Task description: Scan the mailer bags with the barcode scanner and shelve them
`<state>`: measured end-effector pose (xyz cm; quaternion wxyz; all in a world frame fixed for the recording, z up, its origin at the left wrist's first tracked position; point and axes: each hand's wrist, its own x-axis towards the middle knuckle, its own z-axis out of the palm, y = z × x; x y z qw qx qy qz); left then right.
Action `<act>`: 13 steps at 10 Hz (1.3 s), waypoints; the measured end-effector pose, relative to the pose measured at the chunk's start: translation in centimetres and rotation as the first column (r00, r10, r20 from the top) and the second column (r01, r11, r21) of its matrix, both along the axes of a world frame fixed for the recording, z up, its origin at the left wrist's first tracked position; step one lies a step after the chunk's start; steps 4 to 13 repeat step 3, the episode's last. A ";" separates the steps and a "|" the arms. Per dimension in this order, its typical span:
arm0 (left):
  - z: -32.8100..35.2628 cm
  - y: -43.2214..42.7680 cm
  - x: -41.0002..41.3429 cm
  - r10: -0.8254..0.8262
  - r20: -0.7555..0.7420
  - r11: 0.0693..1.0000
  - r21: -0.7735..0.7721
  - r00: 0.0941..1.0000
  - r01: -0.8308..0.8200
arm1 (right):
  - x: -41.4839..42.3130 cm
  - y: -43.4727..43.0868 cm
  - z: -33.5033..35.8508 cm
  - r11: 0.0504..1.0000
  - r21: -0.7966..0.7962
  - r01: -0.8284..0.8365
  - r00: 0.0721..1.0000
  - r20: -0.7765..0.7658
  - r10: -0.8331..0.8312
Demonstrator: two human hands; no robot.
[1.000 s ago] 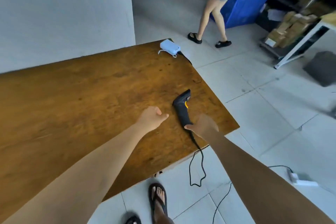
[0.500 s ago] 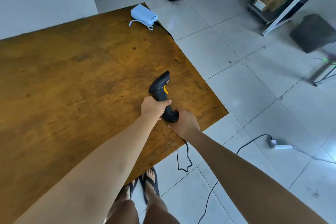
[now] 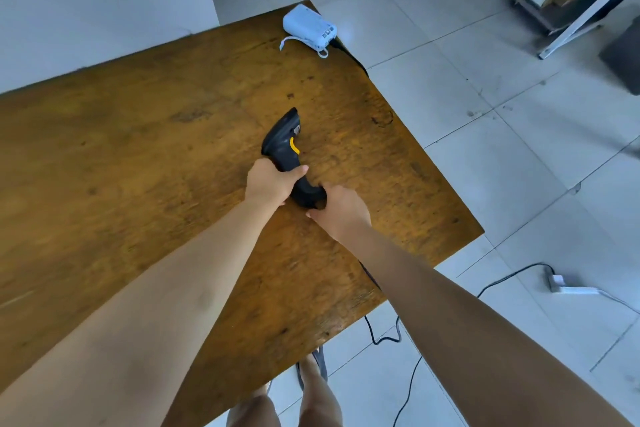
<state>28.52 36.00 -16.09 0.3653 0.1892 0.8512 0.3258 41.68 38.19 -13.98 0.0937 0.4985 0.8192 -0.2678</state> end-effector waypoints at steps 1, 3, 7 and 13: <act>-0.3 -0.3 0.2 -0.152 -0.247 0.988 -0.034 0.957 0.148 | 0.1 -0.1 0.0 1.000 0.014 -0.021 0.999 0.027 0.020; 0.8 -1.7 -0.4 -0.172 -0.205 0.985 -0.029 0.963 0.170 | 0.0 0.4 2.0 1.000 0.021 0.021 0.999 0.045 -0.022; 0.8 -1.7 -0.4 -0.172 -0.205 0.985 -0.029 0.963 0.170 | 0.0 0.4 2.0 1.000 0.021 0.021 0.999 0.045 -0.022; 0.8 -1.7 -0.4 -0.172 -0.205 0.985 -0.029 0.963 0.170 | 0.0 0.4 2.0 1.000 0.021 0.021 0.999 0.045 -0.022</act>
